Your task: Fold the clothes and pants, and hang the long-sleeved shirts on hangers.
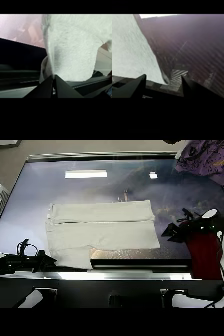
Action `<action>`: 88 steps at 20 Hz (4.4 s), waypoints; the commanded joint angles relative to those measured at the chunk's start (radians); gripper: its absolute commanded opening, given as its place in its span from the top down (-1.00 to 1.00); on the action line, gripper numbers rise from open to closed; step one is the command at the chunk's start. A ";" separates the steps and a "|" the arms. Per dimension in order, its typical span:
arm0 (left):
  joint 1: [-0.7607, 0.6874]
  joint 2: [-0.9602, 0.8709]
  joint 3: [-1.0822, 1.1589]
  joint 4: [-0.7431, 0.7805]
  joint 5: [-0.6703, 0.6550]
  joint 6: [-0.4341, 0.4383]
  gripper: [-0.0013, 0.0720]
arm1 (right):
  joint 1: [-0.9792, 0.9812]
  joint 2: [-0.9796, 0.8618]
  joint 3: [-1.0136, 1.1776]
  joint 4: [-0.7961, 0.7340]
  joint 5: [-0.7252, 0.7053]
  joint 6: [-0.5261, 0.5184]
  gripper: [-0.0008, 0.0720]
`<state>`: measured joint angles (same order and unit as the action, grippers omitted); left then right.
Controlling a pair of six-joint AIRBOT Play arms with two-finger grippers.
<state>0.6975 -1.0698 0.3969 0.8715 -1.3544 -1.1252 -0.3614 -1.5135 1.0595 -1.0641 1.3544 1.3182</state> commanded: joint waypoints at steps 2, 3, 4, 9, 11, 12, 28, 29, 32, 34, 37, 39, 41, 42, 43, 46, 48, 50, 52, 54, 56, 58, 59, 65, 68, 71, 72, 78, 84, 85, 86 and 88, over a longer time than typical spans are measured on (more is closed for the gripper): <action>-0.001 0.000 0.001 0.000 0.003 0.003 0.89 | -0.007 -0.040 -0.074 0.072 0.028 -0.069 -0.39; -0.001 0.000 0.001 0.000 0.003 0.003 0.89 | -0.007 -0.041 -0.097 0.080 0.032 -0.088 -0.39; -0.001 0.000 0.001 0.000 0.002 0.003 0.89 | -0.007 -0.041 -0.117 0.089 0.031 -0.099 -0.39; -0.001 0.000 0.001 0.000 0.003 0.003 0.89 | -0.007 -0.041 -0.180 0.169 -0.001 -0.143 -0.39; -0.001 0.000 0.001 0.000 0.003 0.003 0.89 | -0.007 -0.041 -0.191 0.202 -0.026 -0.149 -0.31; -0.001 0.000 0.001 0.000 0.003 0.003 0.89 | -0.007 -0.041 -0.193 0.203 -0.039 -0.149 -0.09; -0.001 0.356 0.110 0.123 -0.139 -0.365 0.90 | -0.007 0.306 -0.193 -0.014 0.116 0.151 0.90; -0.001 0.387 0.110 0.115 -0.140 -0.367 0.90 | -0.007 0.347 -0.193 -0.023 0.116 0.176 0.90; -0.008 0.372 0.110 -0.020 -0.038 -0.363 0.90 | 0.004 0.370 -0.182 -0.023 0.079 0.169 0.90; -0.049 0.291 0.131 -0.103 0.028 -0.335 0.90 | 0.073 0.343 -0.156 -0.023 0.059 0.113 0.90; -0.157 0.138 0.246 -0.122 0.114 -0.327 0.90 | 0.214 0.276 -0.047 -0.118 -0.031 0.125 0.90; -0.209 0.042 0.348 -0.122 0.163 -0.343 0.90 | 0.261 0.214 0.056 -0.233 -0.055 0.193 0.90; -0.246 -0.061 0.455 -0.121 0.192 -0.362 0.90 | 0.258 0.151 0.148 -0.242 -0.072 0.216 0.90; -0.257 -0.108 0.501 -0.121 0.198 -0.378 0.90 | 0.259 0.120 0.190 -0.255 -0.077 0.224 0.90; -0.267 -0.157 0.549 -0.121 0.203 -0.386 0.90 | 0.259 0.084 0.233 -0.255 -0.081 0.224 0.90; -0.294 -0.292 0.685 -0.124 0.204 -0.387 0.90 | 0.259 -0.024 0.356 -0.242 -0.090 0.223 0.90; -0.315 -0.378 0.782 -0.124 0.204 -0.386 0.90 | 0.259 -0.090 0.436 -0.213 -0.103 0.222 0.90; -0.334 -0.468 0.887 -0.124 0.203 -0.388 0.90 | 0.259 -0.153 0.507 -0.195 -0.108 0.221 0.90; -0.344 -0.557 0.986 -0.124 0.191 -0.395 0.90 | 0.259 -0.209 0.558 -0.195 -0.109 0.216 0.90; -0.354 -0.644 1.074 -0.124 0.165 -0.394 0.90 | 0.259 -0.246 0.573 -0.193 -0.133 0.215 0.89; -0.363 -0.734 1.152 -0.124 0.140 -0.394 0.90 | 0.259 -0.277 0.573 -0.180 -0.163 0.214 0.89; -0.369 -0.800 1.196 -0.124 0.140 -0.394 0.90 | 0.260 -0.309 0.573 -0.164 -0.195 0.214 0.89; -0.370 -0.830 1.213 -0.124 0.141 -0.394 0.90 | 0.260 -0.325 0.573 -0.145 -0.211 0.214 0.89; -0.373 -0.895 1.242 -0.125 0.196 -0.394 0.20 | 0.260 -0.389 0.573 -0.042 -0.238 0.222 0.71; -0.374 -0.881 1.282 -0.123 0.181 -0.394 -0.69 | 0.251 -0.378 0.616 -0.047 -0.159 0.296 -0.24; -0.354 -0.840 1.363 -0.119 0.138 -0.394 -0.69 | 0.181 -0.365 0.747 -0.005 -0.036 0.322 -0.41; -0.345 -0.819 1.383 -0.117 0.132 -0.394 -0.69 | 0.137 -0.366 0.764 0.043 -0.011 0.321 -0.50; -0.332 -0.707 1.402 0.009 0.115 -0.413 -0.69 | 0.006 -0.474 0.763 0.223 0.179 0.151 -0.81; -0.333 -0.694 1.402 0.012 0.087 -0.413 -0.69 | 0.043 -0.556 0.762 0.225 0.136 0.086 -0.81; -0.333 -0.694 1.402 0.012 0.087 -0.413 -0.69 | 0.055 -0.567 0.762 0.225 0.131 0.079 -0.81; -0.333 -0.694 1.402 0.012 0.087 -0.413 -0.69 | 0.066 -0.579 0.762 0.225 0.132 0.077 -0.81; -0.333 -0.694 1.402 0.012 0.087 -0.424 -0.69 | 0.094 -0.605 0.762 0.221 0.137 0.080 -0.80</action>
<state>0.3645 -1.7660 1.7977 0.8806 -1.2644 -1.5440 -0.2970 -2.0830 1.8210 -0.8379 1.4937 1.4136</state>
